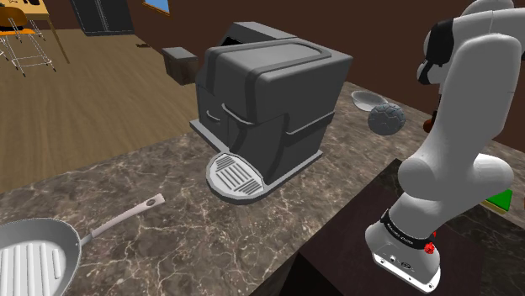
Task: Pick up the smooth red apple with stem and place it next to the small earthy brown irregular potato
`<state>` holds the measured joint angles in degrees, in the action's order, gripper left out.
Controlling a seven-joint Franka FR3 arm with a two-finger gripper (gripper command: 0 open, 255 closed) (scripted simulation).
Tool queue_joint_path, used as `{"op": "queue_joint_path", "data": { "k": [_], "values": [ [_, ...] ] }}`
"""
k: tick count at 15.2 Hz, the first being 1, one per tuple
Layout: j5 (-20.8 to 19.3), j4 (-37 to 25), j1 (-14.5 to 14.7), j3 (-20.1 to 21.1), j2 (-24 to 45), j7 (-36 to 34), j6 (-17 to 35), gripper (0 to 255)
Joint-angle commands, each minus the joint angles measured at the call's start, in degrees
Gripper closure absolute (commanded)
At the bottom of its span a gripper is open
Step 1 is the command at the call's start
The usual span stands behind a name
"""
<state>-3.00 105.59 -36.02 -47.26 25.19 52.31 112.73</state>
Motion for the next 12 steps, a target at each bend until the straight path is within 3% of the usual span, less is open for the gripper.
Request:
{"op": "queue_joint_path", "data": {
  "k": [1, 4, 12],
  "values": [
    [-0.22, -1.43, 0.34, -0.12, -0.43, -0.15, -1.84, 0],
    [-0.55, -5.89, 1.03, -0.30, -1.18, -0.37, -7.04, 0],
    [-0.55, -5.89, 1.03, -0.30, -1.18, -0.37, -7.04, 0]
  ]
}}
